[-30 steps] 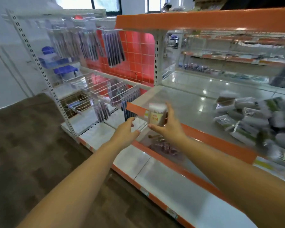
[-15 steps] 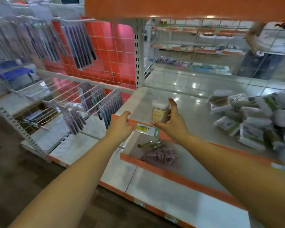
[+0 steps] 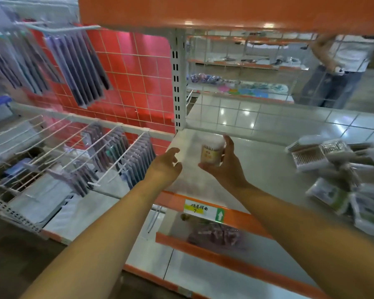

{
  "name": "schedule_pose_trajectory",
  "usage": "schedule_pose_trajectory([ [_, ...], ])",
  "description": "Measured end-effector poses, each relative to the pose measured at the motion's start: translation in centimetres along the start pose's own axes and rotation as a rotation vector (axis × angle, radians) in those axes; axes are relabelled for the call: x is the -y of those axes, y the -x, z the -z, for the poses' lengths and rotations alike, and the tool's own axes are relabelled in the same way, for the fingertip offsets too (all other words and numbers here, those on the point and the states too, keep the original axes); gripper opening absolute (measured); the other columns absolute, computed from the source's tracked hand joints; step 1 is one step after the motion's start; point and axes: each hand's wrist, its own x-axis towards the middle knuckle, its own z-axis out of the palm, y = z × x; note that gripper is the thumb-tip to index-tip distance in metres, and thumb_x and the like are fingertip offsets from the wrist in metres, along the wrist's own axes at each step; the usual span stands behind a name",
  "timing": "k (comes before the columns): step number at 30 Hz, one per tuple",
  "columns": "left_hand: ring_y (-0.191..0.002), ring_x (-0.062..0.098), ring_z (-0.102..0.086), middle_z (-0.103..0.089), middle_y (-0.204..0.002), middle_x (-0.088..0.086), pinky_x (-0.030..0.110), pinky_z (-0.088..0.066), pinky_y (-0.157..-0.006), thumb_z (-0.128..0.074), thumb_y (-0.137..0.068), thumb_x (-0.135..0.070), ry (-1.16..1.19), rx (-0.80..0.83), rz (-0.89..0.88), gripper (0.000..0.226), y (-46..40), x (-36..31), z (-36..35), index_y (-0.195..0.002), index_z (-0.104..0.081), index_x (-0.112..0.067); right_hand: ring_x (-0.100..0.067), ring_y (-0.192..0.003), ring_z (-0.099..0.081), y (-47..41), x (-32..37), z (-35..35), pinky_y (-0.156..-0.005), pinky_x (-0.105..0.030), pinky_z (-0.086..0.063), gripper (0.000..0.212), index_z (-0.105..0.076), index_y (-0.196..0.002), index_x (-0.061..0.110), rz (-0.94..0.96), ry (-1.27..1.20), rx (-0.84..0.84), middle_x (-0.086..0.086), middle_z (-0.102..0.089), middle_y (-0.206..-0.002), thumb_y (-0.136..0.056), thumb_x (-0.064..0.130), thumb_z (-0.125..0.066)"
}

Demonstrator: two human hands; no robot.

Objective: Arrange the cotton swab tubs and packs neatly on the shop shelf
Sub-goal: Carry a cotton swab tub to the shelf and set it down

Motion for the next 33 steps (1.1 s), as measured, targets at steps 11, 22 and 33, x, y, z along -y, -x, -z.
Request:
schedule_pose_trajectory([
  [11,-0.106,0.027,-0.056,-0.061,-0.117,0.008,0.036,-0.045,-0.093,-0.051,-0.092,-0.013,-0.051,0.016,-0.143,0.042,-4.8,3.2,1.0,-0.134,-0.047,-0.016,-0.032,-0.115,-0.053,-5.5,-0.7,-5.4,-0.095,-0.047,-0.045,0.101,-0.01,-0.144,0.019,-0.124,0.095,-0.095,-0.012,-0.049,-0.132,-0.071,0.026,-0.079],
  [22,-0.102,0.022,-0.058,-0.063,-0.113,0.007,0.027,-0.042,-0.085,-0.05,-0.091,-0.011,-0.03,0.0,-0.276,0.039,-5.8,5.2,0.6,-0.13,-0.051,-0.014,-0.028,-0.116,-0.054,-10.4,-1.2,-9.3,-0.096,-0.042,-0.046,0.09,-0.014,-0.142,0.022,-0.128,0.143,-0.191,-0.007,-0.051,-0.13,-0.075,0.018,-0.075],
  [33,-0.107,0.017,-0.057,-0.062,-0.119,0.002,0.028,-0.045,-0.094,-0.049,-0.094,-0.014,-0.07,0.051,-0.331,0.041,-5.9,5.8,0.9,-0.134,-0.047,-0.019,-0.025,-0.103,-0.059,-14.1,-2.3,-11.3,-0.086,-0.04,-0.05,0.096,-0.007,-0.144,0.024,-0.122,0.157,-0.205,-0.009,-0.052,-0.123,-0.076,0.02,-0.075],
])
